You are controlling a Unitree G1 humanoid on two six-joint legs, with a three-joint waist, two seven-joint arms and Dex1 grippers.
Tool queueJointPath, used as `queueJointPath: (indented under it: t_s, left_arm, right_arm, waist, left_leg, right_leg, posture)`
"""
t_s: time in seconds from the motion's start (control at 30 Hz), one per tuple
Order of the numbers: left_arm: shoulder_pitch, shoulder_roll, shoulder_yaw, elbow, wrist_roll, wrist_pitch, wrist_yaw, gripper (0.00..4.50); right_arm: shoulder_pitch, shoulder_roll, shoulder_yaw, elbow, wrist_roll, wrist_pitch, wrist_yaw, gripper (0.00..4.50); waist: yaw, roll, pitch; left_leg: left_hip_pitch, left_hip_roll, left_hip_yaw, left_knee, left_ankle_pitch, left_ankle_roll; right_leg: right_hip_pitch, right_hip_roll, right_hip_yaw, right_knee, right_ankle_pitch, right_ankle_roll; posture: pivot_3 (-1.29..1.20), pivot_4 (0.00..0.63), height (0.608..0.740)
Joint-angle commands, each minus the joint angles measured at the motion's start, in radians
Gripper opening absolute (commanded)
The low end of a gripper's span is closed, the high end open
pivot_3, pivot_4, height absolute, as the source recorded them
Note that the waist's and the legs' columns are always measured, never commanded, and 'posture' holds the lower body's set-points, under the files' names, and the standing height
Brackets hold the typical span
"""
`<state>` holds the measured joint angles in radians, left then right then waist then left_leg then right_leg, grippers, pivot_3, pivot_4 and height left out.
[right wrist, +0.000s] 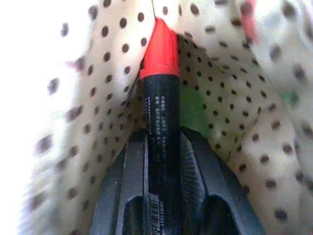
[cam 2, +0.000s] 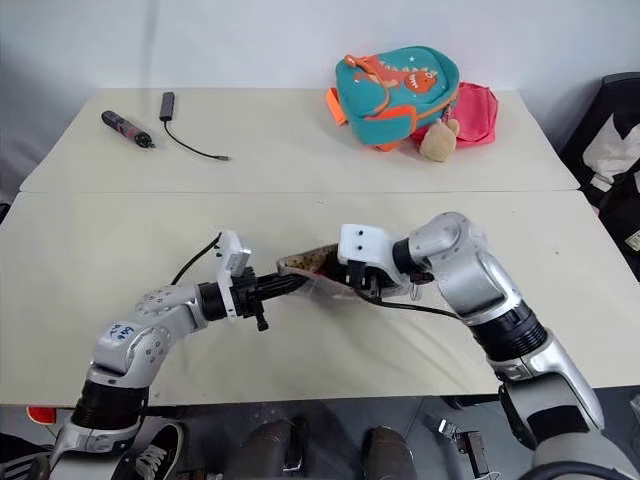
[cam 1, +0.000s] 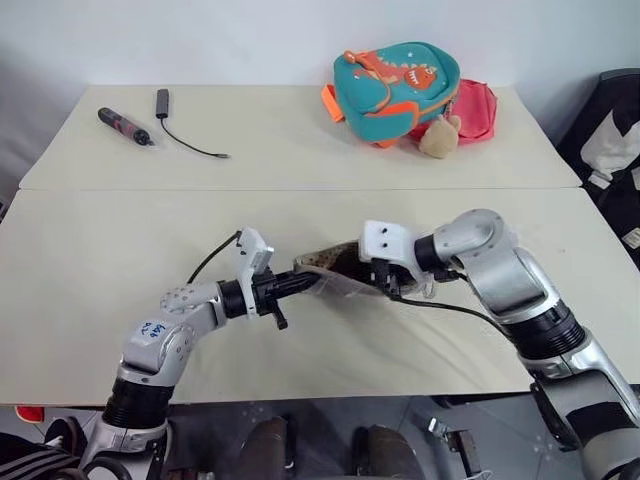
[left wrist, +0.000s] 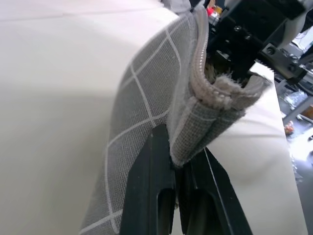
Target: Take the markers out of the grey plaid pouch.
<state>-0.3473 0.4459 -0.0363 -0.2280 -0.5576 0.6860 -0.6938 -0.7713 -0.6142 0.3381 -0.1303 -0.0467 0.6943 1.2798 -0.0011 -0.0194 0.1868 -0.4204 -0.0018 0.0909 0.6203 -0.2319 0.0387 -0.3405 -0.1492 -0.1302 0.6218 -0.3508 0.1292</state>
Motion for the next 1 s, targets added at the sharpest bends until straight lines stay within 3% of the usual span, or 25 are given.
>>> queueJointPath:
  t_s: [0.03, 0.4, 0.53, 0.67, 0.83, 1.0]
  left_arm:
    - [0.001, 0.001, -0.010, -0.022, 0.009, -0.005, -0.004, 0.00]
    - [-0.019, -0.015, 0.010, 0.009, 0.047, -0.055, 0.033, 0.00]
    - [-0.031, -0.013, 0.016, 0.030, 0.079, -0.094, 0.041, 0.00]
    - [-0.035, -0.005, 0.032, 0.034, 0.074, -0.099, 0.037, 0.00]
    - [0.006, 0.049, 0.073, 0.025, 0.080, -0.118, 0.017, 0.00]
    - [0.026, 0.041, 0.104, 0.025, 0.062, -0.128, 0.022, 0.00]
  right_arm:
    - [-0.022, -0.008, -0.065, -0.064, 0.066, -0.001, -0.020, 0.53]
    - [-0.031, -0.004, -0.224, -0.185, 0.339, 0.124, -0.046, 0.53]
    - [-0.086, 0.096, -0.315, -0.199, 0.476, 0.195, -0.141, 0.53]
    - [-0.168, 0.125, -0.391, -0.102, 0.475, 0.162, -0.277, 0.53]
    - [-0.157, -0.103, -0.347, 0.083, 0.272, -0.040, -0.329, 0.53]
    - [0.018, -0.318, -0.248, 0.204, 0.077, -0.201, -0.340, 0.53]
  waist:
    - [0.000, 0.000, 0.000]
    - [0.002, 0.000, 0.000]
    - [-0.001, 0.000, 0.000]
    - [-0.001, 0.000, 0.000]
    - [0.008, 0.000, 0.000]
    - [0.009, 0.000, 0.000]
  left_leg:
    - [0.000, 0.000, 0.000, 0.000, 0.000, 0.000]
    - [0.000, 0.000, -0.001, -0.001, 0.000, 0.000]
    - [0.000, 0.001, 0.000, -0.001, 0.000, 0.000]
    - [0.000, 0.000, 0.000, -0.002, 0.000, 0.000]
    - [-0.001, -0.001, 0.000, -0.002, 0.000, 0.001]
    - [0.000, -0.001, 0.002, -0.003, -0.001, 0.003]
  right_leg:
    - [0.000, 0.000, 0.000, 0.000, 0.000, 0.000]
    - [0.000, 0.000, 0.000, -0.001, 0.000, 0.000]
    - [-0.001, -0.001, 0.000, -0.001, 0.000, 0.000]
    - [-0.002, 0.000, 0.000, 0.001, 0.000, 0.000]
    - [-0.001, -0.001, -0.001, -0.001, 0.000, 0.000]
    - [-0.001, -0.001, -0.002, -0.003, 0.001, 0.001]
  posture:
    - [0.00, 0.150, 0.740]
    - [0.00, 0.150, 0.740]
    - [0.00, 0.150, 0.740]
    - [0.00, 0.150, 0.740]
    - [0.00, 0.150, 0.740]
    - [0.00, 0.150, 0.740]
